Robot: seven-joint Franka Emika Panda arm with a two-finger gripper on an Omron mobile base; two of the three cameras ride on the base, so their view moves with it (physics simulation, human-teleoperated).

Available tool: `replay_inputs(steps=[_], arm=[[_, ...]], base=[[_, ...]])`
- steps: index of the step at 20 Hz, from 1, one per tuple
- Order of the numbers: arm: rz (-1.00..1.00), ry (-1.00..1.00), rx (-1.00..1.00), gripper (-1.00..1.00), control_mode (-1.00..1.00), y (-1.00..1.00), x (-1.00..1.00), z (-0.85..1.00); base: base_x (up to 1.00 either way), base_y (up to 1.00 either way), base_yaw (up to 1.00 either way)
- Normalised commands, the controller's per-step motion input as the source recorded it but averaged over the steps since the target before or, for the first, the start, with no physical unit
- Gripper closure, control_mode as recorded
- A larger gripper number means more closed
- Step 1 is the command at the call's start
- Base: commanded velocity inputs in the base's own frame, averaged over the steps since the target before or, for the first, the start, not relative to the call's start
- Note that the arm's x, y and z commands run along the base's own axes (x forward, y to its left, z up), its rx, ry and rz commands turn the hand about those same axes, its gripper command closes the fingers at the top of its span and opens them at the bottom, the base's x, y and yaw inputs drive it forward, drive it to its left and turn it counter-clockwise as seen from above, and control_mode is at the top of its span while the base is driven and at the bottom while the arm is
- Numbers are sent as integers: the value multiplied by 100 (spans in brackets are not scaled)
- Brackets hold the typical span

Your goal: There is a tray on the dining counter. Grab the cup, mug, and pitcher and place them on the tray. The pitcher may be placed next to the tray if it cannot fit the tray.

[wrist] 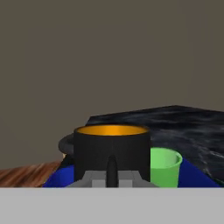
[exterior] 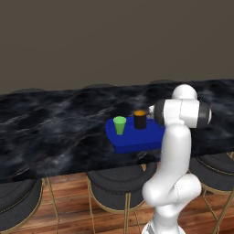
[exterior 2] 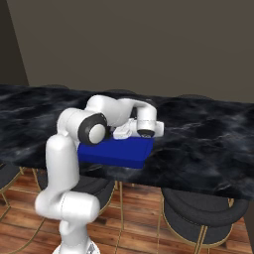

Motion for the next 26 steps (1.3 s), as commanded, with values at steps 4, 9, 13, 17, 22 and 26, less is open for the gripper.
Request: replay_inputs(steps=[4,9,13,17,22,26], arm=[[1,0,0,100,-100,0,25,-29],[0,0,0,100,-100,0,9,-24],[0,0,0,100,-100,0,5,-17],[0,0,0,100,-100,0,8,-11],[0,0,0,100,-100,1,7,-12],[0,0,-1,100,-100,4,7,-10]], base=[[0,0,0],[0,0,0],[0,0,0],[0,0,0],[0,0,0],[0,0,0]])
